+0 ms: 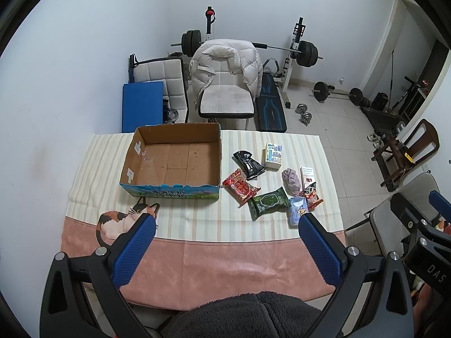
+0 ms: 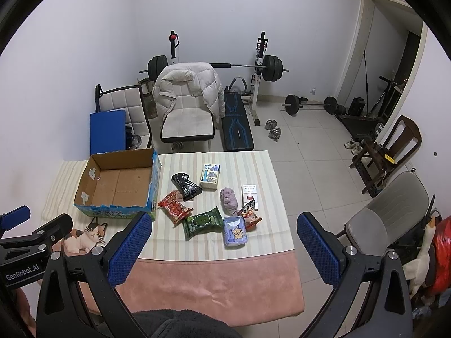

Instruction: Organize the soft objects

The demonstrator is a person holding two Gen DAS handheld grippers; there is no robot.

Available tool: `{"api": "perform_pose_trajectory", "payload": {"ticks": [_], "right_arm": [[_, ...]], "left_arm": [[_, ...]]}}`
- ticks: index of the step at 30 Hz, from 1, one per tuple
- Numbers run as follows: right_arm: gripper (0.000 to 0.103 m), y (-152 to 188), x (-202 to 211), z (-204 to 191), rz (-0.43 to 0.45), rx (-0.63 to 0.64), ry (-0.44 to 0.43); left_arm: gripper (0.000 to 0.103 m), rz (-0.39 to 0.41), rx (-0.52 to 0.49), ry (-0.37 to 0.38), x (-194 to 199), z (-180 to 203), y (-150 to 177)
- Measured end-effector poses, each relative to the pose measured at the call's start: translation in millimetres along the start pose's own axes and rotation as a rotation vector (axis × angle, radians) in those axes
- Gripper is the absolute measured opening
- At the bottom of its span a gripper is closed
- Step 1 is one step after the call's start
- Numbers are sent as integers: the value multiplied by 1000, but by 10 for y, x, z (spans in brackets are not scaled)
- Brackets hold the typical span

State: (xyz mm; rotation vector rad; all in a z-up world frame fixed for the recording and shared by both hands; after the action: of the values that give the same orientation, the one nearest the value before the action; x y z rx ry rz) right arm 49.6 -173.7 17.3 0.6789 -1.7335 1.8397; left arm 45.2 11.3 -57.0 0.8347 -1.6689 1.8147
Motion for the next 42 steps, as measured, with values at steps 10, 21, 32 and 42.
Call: {"api": "perform_pose_trajectory", "payload": {"ticks": [10,21,32,42], "right_arm": [[103,-30,-4,-13,3,1,-1],[103,-95,-9,-35,6,0,-1],[103,-199,-65,-50,7,-7,-8],[103,29,-1269,438,-153,-123,-20]], "left_arm": [[103,3,0,-1,-3,-1,-6],[103,7,5,5,-9,-14,-104],[103,0,5,13,-42,7,-119],[103,-168,-20,91,-1357,320,-278]]}}
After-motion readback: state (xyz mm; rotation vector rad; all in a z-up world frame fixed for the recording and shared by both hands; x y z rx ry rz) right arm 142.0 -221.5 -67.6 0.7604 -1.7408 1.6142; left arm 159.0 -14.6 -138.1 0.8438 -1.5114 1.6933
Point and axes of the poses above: each gripper's, at about its wrist camera, not at the fingertips, and x roughly against the way its jaws point, z to its right, y to its underside, the point moved 9 cm from there along -x, roughly the way its jaws point, and after that the axes turned 11 degrees about z, right-handed, at the moved point
